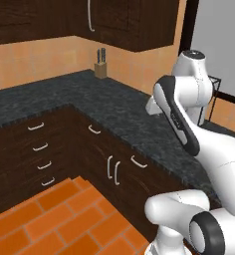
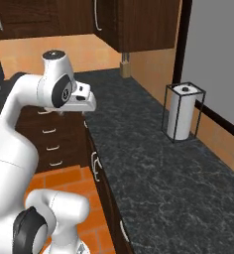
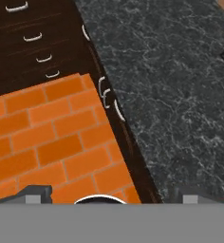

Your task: Take a straw from the drawer in front and place it inside the glass cup on the dining counter.

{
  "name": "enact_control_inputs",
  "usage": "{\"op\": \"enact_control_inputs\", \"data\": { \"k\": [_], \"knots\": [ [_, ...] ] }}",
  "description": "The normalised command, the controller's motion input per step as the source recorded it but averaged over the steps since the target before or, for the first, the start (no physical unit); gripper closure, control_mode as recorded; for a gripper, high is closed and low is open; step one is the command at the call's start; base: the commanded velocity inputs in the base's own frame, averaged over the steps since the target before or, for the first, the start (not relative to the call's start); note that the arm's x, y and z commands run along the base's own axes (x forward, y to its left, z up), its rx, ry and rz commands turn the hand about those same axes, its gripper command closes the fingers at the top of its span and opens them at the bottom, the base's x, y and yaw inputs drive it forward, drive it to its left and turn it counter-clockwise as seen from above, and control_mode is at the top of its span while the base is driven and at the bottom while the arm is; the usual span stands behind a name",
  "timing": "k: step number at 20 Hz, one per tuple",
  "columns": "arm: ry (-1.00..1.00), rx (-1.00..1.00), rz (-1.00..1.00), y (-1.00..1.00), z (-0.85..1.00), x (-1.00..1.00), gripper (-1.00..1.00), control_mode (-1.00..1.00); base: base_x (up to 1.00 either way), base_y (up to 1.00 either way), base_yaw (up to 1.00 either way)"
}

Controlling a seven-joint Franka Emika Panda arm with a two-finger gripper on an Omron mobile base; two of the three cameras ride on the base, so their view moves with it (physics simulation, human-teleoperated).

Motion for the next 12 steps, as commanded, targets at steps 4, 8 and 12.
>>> {"op": "enact_control_inputs", "data": {
  "k": [4,8,12],
  "knots": [
    [0.0,-0.22,0.06,0.63,-0.23,-0.19,-1.0,-1.0,0.0,0.0,0.0],
    [-0.02,-0.38,0.0,0.63,-0.51,0.0,-1.0,-1.0,0.0,0.0,0.0],
    [0.0,-0.41,-0.01,0.5,-0.74,0.11,-1.0,-1.0,0.0,0.0,0.0]
  ]
}}
